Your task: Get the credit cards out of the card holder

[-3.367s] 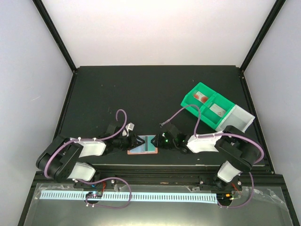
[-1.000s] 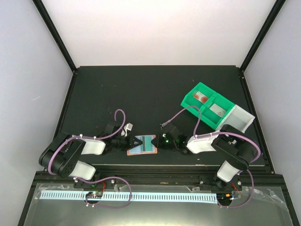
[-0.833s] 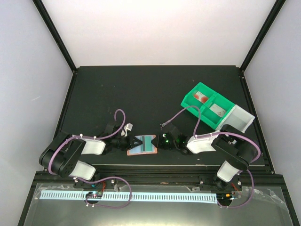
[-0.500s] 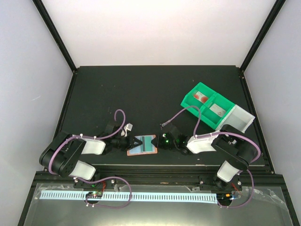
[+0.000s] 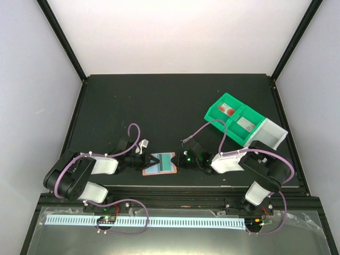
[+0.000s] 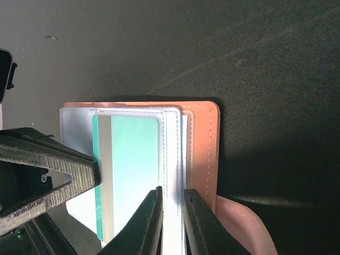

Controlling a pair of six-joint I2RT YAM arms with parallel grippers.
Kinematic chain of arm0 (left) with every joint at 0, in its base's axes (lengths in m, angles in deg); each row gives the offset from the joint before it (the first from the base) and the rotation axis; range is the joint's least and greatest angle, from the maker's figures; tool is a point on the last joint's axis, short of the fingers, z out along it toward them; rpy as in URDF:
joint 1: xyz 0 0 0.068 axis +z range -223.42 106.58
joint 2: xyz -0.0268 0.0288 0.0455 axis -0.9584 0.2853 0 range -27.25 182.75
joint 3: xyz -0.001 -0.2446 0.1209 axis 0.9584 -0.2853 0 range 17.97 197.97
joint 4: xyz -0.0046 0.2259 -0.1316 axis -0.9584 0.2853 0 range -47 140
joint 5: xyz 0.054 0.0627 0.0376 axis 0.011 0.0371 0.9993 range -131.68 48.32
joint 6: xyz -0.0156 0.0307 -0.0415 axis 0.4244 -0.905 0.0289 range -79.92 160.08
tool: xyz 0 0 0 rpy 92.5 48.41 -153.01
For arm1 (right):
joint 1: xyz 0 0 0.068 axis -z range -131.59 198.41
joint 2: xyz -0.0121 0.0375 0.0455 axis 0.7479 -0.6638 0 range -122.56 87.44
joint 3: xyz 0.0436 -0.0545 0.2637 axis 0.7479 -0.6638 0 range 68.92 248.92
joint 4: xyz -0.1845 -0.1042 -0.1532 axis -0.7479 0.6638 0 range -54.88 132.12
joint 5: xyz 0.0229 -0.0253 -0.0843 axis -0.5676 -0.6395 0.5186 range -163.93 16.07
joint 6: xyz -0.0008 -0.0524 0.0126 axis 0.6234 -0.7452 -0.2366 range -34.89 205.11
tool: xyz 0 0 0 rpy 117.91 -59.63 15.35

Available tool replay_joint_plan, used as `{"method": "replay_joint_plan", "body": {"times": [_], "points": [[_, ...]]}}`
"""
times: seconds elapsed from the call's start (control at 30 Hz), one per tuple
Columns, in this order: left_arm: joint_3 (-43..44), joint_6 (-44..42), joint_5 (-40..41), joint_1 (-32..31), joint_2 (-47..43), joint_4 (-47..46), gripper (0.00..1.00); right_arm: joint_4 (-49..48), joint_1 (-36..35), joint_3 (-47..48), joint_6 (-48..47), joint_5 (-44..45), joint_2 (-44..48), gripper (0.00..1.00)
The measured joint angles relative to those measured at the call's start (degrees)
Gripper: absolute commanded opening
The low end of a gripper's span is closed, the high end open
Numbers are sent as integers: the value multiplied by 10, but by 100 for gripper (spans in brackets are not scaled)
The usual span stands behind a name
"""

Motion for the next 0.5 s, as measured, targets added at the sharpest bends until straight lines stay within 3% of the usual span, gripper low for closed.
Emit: {"method": "replay_joint_plan", "body": {"times": [0.5], "points": [[12, -25, 14, 9, -20, 67, 6, 19, 0, 3, -4, 2, 6, 15]]}}
